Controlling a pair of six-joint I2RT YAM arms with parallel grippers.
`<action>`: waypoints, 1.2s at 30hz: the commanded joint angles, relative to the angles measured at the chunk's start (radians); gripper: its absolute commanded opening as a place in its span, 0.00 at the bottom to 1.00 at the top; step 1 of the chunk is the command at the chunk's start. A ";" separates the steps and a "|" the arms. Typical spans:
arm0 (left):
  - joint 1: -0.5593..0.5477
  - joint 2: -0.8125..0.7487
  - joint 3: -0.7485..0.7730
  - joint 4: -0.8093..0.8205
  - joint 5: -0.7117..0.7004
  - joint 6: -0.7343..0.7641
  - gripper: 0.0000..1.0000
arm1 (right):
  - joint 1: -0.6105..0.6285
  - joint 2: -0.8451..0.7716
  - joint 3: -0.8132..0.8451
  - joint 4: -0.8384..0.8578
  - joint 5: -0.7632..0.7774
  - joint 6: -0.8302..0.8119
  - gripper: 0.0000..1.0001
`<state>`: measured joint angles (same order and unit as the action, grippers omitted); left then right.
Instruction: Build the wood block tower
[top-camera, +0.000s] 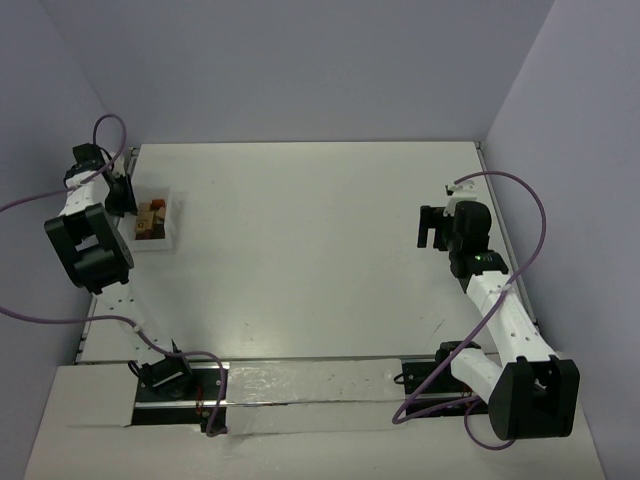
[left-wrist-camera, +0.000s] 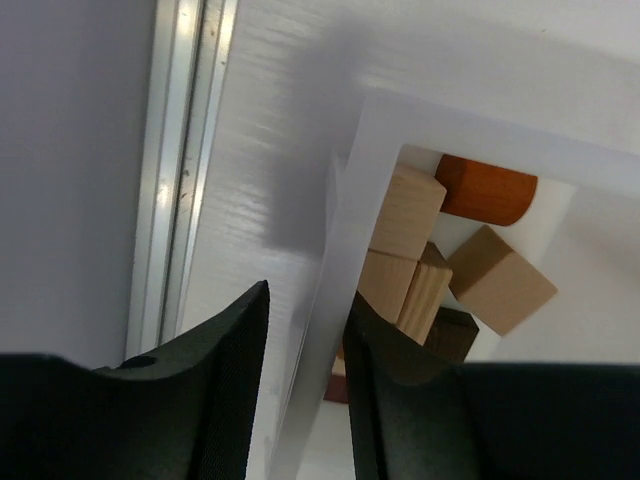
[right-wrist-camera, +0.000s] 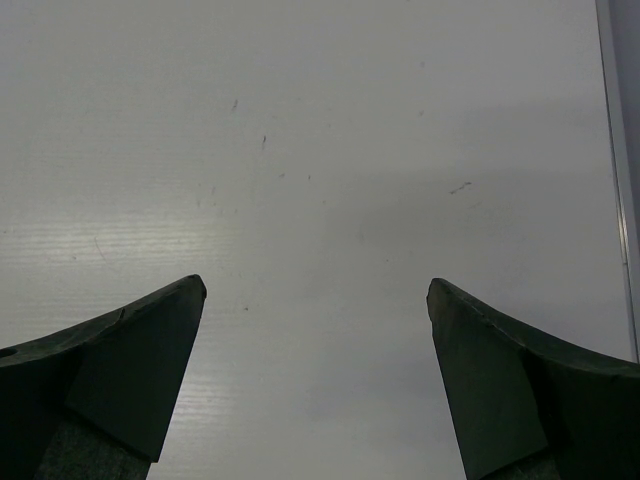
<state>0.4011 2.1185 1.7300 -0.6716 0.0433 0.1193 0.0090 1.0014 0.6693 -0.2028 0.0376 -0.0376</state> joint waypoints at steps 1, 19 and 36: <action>0.001 0.036 0.042 0.006 0.035 0.025 0.38 | 0.008 0.000 0.043 0.021 0.015 0.013 1.00; -0.009 -0.159 -0.020 -0.013 0.112 -0.015 0.00 | 0.008 -0.006 0.042 0.022 0.007 0.017 1.00; -0.499 -0.413 -0.289 0.061 -0.396 0.018 0.00 | 0.008 -0.015 0.042 0.014 0.004 0.008 1.00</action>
<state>-0.0154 1.7512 1.4423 -0.6692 -0.1641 0.1611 0.0090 1.0046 0.6693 -0.2028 0.0369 -0.0311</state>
